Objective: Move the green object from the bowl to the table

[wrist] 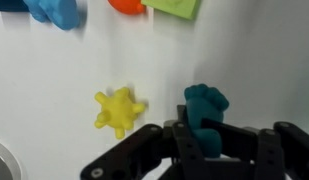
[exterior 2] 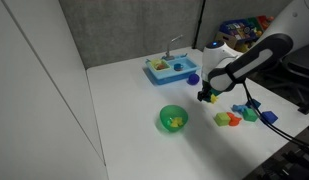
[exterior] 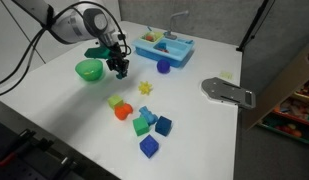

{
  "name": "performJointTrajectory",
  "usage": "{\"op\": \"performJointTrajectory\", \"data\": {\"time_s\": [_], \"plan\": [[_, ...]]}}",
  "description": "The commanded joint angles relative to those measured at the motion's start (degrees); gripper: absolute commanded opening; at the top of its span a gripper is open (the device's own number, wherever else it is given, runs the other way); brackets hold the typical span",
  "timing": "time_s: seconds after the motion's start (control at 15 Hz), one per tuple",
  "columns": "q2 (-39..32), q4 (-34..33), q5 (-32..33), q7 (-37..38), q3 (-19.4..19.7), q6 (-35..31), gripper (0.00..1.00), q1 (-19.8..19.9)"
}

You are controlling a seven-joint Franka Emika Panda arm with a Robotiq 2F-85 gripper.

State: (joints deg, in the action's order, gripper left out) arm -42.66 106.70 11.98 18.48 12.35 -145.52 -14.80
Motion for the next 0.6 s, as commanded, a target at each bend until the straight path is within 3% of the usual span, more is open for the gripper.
{"op": "performJointTrajectory", "data": {"time_s": [0.0,0.2,0.53], "plan": [[-1.6,0.3,1.0,1.2,-0.1,-0.3,0.41,0.8],[-2.8,0.0,0.8,1.0,0.0,-0.1,0.66,1.0],[-1.8,0.8,0.7,0.6,-0.3,-0.1,0.83,0.8]]}}
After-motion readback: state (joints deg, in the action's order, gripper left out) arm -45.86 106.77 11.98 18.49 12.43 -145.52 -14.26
